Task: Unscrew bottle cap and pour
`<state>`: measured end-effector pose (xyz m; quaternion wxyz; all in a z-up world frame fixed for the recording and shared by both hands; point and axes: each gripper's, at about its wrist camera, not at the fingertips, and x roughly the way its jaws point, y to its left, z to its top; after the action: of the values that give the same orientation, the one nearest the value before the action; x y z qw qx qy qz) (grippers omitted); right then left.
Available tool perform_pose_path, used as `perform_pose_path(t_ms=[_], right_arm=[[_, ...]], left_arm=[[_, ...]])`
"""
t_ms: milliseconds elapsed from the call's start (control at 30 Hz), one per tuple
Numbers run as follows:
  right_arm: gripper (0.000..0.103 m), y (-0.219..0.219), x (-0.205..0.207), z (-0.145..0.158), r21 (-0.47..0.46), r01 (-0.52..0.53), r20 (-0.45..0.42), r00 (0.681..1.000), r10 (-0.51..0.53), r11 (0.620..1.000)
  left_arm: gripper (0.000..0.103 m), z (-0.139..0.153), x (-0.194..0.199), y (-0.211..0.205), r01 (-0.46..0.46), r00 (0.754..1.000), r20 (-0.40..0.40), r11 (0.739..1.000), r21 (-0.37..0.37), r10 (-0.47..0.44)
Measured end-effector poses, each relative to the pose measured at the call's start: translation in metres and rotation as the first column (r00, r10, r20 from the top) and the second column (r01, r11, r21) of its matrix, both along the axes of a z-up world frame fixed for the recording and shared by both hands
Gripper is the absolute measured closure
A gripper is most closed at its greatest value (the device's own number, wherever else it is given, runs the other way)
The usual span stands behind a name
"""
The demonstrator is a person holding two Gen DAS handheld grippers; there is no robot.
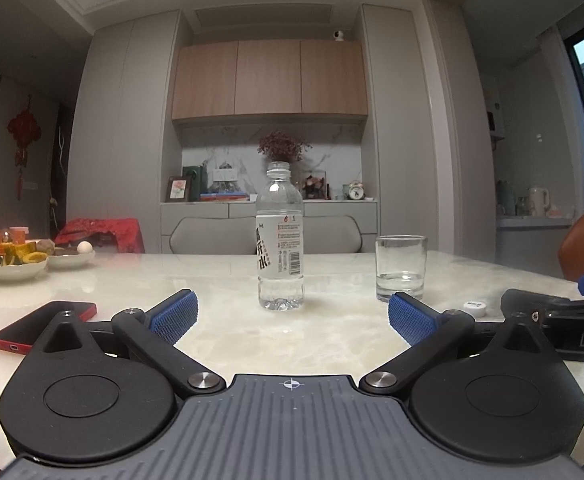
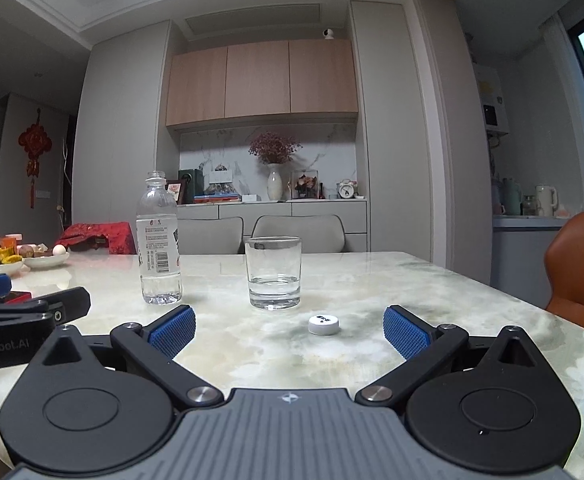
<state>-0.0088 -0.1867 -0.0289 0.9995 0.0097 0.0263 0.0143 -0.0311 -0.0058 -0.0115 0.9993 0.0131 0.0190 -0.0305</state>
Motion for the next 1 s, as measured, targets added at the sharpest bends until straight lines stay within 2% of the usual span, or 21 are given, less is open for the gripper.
perform_pose_path(t_ms=[267, 1000], right_arm=[[0.000, 0.002, -0.003, -0.005, -0.003, 0.005, -0.001, 1.000, -0.005, 1.000], [0.000, 0.005, -0.008, -0.016, 0.002, -0.002, 0.021, 1.000, 0.002, 1.000]], left_arm=[[0.000, -0.006, 0.002, 0.000, -0.012, 0.999, -0.049, 0.999, -0.031, 0.010], [0.000, -0.008, 0.002, 0.003, -0.022, 0.998, -0.065, 0.998, -0.057, 0.019]])
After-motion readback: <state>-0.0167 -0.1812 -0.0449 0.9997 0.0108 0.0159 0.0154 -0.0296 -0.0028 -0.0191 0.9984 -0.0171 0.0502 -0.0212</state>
